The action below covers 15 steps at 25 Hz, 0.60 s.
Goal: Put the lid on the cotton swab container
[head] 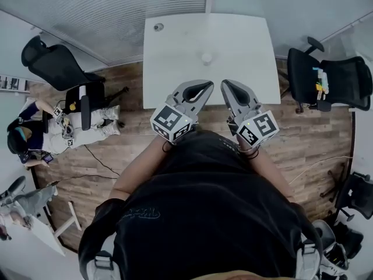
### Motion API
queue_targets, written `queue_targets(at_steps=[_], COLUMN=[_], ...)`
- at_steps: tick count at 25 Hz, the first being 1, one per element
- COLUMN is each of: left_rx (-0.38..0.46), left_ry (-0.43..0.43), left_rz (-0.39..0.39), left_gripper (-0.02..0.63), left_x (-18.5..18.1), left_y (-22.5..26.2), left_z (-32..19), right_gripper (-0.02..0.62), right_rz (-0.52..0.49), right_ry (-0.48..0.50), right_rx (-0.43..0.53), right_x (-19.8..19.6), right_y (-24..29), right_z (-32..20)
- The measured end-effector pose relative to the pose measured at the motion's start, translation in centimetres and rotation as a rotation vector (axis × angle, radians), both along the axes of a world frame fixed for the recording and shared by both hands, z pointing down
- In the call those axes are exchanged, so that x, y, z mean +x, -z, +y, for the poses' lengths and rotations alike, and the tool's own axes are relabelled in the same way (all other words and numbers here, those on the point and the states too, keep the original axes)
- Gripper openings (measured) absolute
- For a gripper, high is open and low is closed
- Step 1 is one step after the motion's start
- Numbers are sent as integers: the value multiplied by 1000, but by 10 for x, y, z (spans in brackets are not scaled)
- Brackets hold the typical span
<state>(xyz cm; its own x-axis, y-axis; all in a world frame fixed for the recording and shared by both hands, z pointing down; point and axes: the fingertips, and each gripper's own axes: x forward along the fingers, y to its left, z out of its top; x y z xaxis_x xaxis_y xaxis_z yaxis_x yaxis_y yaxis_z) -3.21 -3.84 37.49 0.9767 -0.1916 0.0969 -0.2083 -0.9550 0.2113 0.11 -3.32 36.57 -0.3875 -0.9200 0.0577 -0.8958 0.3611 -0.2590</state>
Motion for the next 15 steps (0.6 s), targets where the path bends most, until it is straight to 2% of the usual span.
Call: queue_targets(at_steps=[10,15], left_rx=[28,14], left_ry=[-61,-82], left_rz=[-4,-1], left_gripper=[15,15], left_x=[-31,-31], left_y=[-8,-16], left_z=[-48,-53], right_gripper=[23,23], right_rz=[-6,-1], right_ry=[-75,-96], right_rx=[-7,-24], right_x=[-22,-18], right_y=[-7,-13], right_z=[-47,-55])
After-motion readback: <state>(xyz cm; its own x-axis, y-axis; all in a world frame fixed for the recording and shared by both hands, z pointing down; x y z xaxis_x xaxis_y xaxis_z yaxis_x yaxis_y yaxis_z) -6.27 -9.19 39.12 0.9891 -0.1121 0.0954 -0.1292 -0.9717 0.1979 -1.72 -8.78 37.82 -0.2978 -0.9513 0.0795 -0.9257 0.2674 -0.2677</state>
